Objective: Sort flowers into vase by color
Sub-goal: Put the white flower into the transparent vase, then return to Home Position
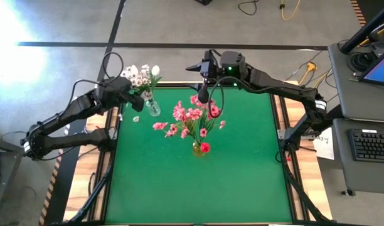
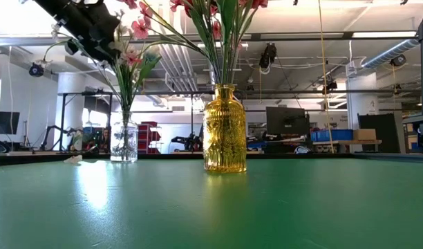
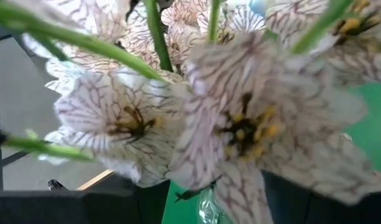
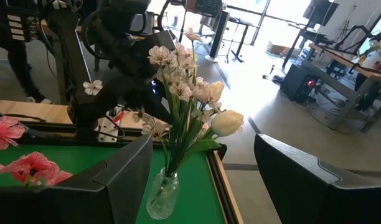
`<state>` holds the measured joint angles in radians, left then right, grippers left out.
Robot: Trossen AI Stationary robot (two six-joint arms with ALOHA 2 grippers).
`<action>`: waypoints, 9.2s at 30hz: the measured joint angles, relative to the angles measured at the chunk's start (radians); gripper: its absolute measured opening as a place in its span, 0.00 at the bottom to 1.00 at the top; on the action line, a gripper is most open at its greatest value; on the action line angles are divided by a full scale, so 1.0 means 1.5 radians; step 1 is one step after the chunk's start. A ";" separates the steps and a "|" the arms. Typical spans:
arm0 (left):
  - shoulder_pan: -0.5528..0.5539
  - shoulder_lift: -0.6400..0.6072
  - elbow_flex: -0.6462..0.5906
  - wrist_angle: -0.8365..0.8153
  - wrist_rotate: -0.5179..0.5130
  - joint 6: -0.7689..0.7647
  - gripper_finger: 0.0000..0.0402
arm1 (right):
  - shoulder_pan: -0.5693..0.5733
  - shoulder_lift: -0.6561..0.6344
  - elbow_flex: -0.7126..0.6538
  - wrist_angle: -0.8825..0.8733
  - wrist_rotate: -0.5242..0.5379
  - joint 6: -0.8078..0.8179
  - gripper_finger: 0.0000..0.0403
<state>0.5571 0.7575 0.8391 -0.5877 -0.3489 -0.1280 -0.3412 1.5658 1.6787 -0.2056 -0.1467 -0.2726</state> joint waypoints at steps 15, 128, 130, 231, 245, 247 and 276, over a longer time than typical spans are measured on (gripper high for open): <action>0.000 0.005 0.000 0.002 0.000 0.000 0.48 | 0.000 0.000 0.000 0.004 0.000 -0.010 0.69; -0.001 -0.494 -0.117 -0.001 0.752 0.094 0.73 | 0.000 -0.561 -0.571 0.241 -0.006 0.068 0.70; -0.001 -0.490 -0.122 0.006 0.754 0.078 0.73 | 0.000 -0.567 -0.582 0.242 -0.006 0.077 0.70; -0.001 -0.500 -0.196 0.051 0.809 -0.033 0.13 | 0.000 -0.562 -0.610 0.224 -0.006 0.065 0.68; -0.017 -0.473 -0.362 0.363 0.839 -0.233 0.13 | 0.000 -0.563 -0.611 0.228 -0.006 0.065 0.68; -0.031 -0.480 -0.396 0.429 0.847 -0.266 0.12 | 0.000 -0.563 -0.611 0.227 -0.006 0.065 0.68; -0.446 -0.489 -0.484 0.445 0.604 -0.109 0.09 | 0.000 -0.563 -0.615 0.209 -0.006 0.107 0.68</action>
<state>-0.1112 0.0244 0.1129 0.0792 0.5573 -0.2914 -0.3411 0.7219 0.7559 0.1085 -0.1558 -0.1118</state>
